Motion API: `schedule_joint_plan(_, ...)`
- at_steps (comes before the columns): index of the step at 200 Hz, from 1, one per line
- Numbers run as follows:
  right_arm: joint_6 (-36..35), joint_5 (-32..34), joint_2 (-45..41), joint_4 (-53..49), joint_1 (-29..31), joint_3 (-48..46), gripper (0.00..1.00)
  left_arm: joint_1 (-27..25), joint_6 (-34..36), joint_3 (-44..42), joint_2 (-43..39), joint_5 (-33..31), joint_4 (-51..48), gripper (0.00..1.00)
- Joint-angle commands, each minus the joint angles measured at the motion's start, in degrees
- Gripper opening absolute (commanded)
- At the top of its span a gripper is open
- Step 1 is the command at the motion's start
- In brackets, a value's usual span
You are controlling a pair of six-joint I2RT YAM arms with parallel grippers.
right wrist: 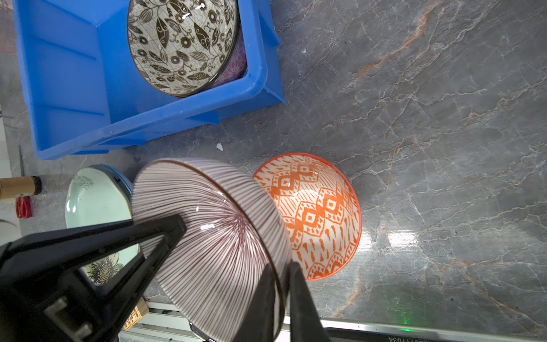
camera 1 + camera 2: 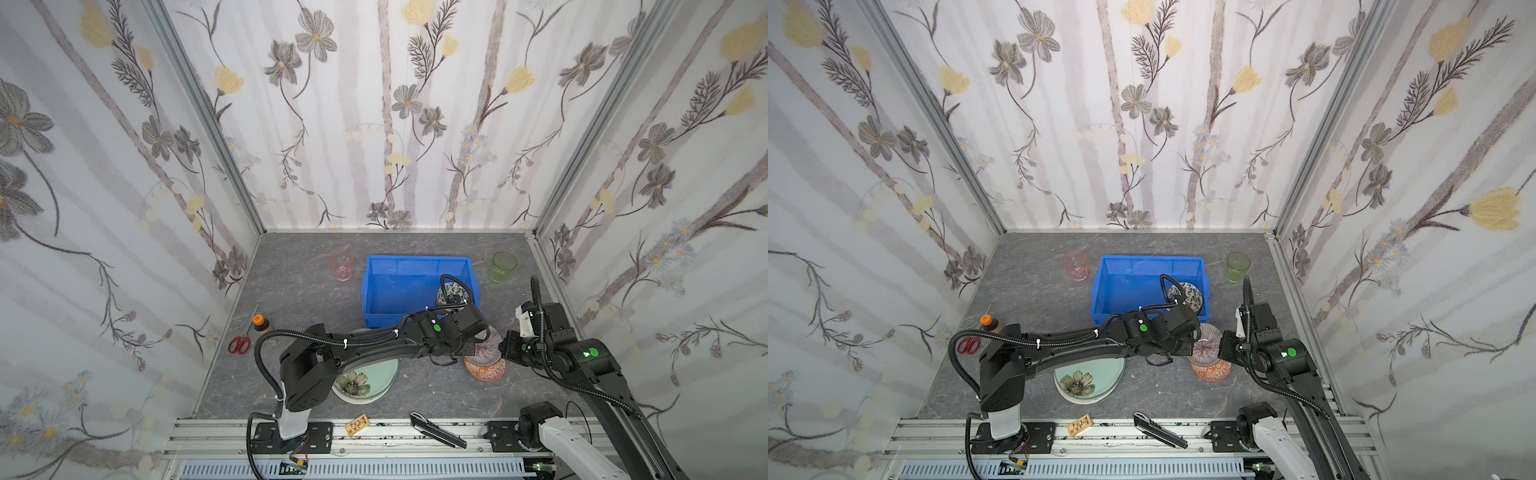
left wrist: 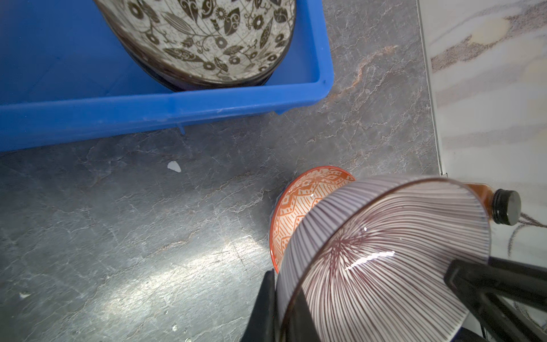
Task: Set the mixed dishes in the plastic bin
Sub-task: 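Reach the left gripper to the striped bowl rim and grasp it beside the right gripper, then carry the striped bowl into the bin with the left gripper while the right withdraws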
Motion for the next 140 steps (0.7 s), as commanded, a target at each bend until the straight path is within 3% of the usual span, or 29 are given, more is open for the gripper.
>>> schedule_joint_plan(1, 0.13, -3.00, 0.85, 6.27, 0.15, 1.62, 0.20, 0.26, 1.21, 1.60, 1.10, 2.63, 4.11, 0.00)
schedule_joint_plan(58, -1.30, -0.88, 1.60, 5.63, -0.09, 6.84, 0.44, 3.42, 3.45, 2.94, 1.22, 3.10, 3.59, 0.00)
schedule_joint_plan(89, -2.72, -0.62, 2.82, 4.45, -0.80, 11.70, 0.70, 5.77, 4.45, 3.20, 0.50, 3.21, 3.16, 0.00)
schedule_joint_plan(112, -3.36, -0.40, 2.67, 4.48, -1.40, 14.47, 0.79, 7.80, 5.61, 3.81, 0.04, 3.39, 2.63, 0.00)
schedule_joint_plan(127, -3.86, -1.44, 2.66, 4.99, -1.98, 15.45, 0.98, 9.35, 6.46, 4.32, 0.00, 3.57, 2.21, 0.00)
schedule_joint_plan(140, -4.34, -2.52, 2.53, 5.84, -2.45, 15.95, 1.00, 10.75, 7.21, 4.65, 0.21, 3.88, 2.01, 0.00)
